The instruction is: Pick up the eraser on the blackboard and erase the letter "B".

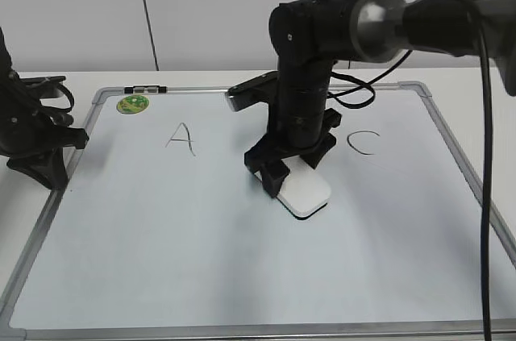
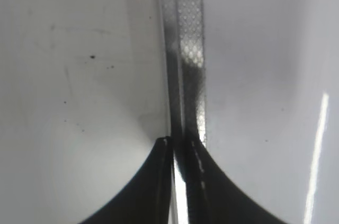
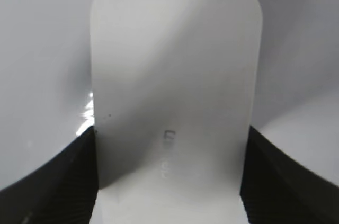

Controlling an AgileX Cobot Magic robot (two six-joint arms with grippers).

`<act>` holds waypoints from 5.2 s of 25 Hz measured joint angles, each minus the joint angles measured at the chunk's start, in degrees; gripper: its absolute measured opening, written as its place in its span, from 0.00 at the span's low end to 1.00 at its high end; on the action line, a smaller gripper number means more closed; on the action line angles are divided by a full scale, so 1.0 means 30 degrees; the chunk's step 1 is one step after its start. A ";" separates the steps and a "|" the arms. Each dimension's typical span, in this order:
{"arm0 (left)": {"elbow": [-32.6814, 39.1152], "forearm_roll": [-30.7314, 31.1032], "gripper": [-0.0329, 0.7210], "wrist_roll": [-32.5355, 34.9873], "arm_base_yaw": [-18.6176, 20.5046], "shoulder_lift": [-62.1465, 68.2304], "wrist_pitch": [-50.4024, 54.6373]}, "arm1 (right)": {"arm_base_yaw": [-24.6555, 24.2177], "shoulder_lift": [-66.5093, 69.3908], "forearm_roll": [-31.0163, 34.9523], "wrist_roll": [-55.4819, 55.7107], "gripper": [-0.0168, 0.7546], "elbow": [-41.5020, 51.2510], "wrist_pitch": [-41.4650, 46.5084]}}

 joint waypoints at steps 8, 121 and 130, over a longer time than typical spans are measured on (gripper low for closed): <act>0.0000 0.0000 0.09 0.0000 0.0000 0.0000 0.0000 | -0.0620 0.0000 -0.0613 0.0223 0.72 -0.0041 0.0109; 0.1300 -0.0724 0.53 0.0108 -0.0961 -1.8414 0.7062 | -1.0760 -2.6255 0.1518 -0.0931 0.79 1.4037 0.2057; 0.6566 -0.0285 0.53 0.0108 -0.0961 -2.5692 0.7198 | -0.9943 -3.1569 0.2844 -0.0818 0.79 1.8614 0.1362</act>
